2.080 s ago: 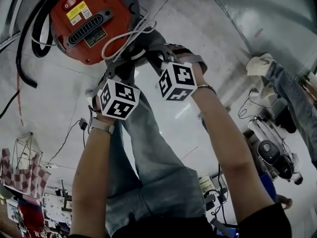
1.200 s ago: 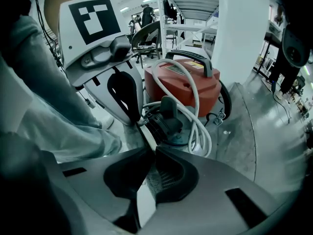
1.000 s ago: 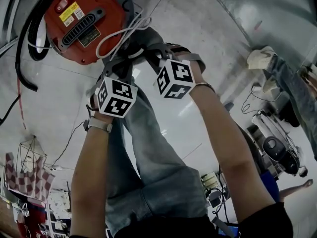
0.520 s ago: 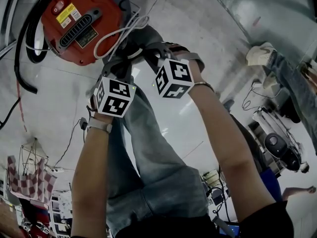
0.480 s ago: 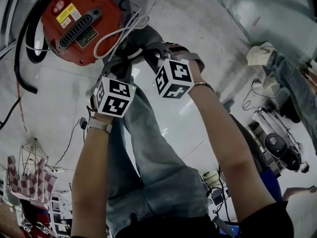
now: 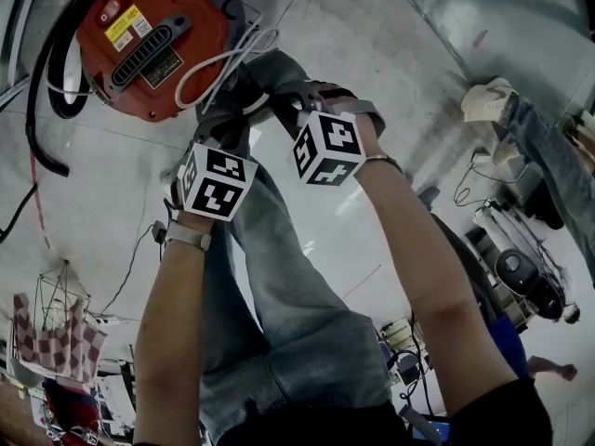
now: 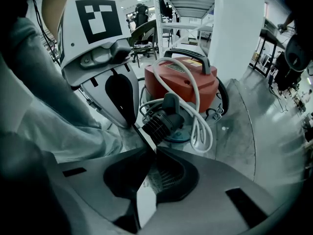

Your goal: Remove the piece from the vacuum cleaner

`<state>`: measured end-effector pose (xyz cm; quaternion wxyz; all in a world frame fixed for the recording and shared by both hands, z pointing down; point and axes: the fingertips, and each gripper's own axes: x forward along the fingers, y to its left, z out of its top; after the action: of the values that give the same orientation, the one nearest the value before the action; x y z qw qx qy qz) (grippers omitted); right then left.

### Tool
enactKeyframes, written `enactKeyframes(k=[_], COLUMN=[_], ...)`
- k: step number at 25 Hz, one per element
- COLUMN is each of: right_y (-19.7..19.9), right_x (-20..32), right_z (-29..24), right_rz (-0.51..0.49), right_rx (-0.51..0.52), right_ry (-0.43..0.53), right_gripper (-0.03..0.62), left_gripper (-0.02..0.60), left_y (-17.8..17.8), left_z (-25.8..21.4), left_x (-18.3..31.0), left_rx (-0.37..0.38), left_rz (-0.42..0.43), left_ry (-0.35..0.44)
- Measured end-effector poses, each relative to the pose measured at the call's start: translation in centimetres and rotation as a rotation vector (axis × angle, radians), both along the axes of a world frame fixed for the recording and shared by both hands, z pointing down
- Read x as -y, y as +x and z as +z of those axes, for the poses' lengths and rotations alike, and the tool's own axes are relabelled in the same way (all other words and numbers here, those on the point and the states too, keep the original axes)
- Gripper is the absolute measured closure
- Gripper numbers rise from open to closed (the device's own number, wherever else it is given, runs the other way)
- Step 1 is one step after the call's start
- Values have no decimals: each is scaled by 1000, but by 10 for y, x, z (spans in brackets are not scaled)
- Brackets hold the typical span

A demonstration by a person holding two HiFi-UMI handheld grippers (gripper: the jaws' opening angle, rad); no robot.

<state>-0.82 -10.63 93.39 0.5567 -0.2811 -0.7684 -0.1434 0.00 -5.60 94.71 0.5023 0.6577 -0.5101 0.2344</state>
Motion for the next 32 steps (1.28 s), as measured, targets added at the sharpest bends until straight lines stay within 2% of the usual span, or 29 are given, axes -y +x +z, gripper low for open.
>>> enactKeyframes(k=[8, 10, 12, 15, 22, 32], right_y=[4, 9, 24, 51, 92, 124], right_x=[-2, -3, -11, -27, -52, -81], right_z=[0, 1, 5, 10, 3, -39], right_rz=[38, 36, 15, 18, 173, 366], right_rx=[8, -7, -37, -58, -64, -30], right_ry=[2, 2, -5, -15, -26, 20], right_gripper=[537, 539, 540, 545, 549, 553], left_gripper=[537, 538, 540, 540, 540, 540], left_y=[0, 6, 18, 40, 68, 89], left_z=[0, 0, 3, 7, 0, -42], left_x=[-1, -3, -10, -24, -44, -67], left_rx=[-2, -28, -55, -26, -16, 32], left_rz=[42, 62, 109, 198, 287, 480], left_ry=[-3, -8, -20, -15, 24, 72])
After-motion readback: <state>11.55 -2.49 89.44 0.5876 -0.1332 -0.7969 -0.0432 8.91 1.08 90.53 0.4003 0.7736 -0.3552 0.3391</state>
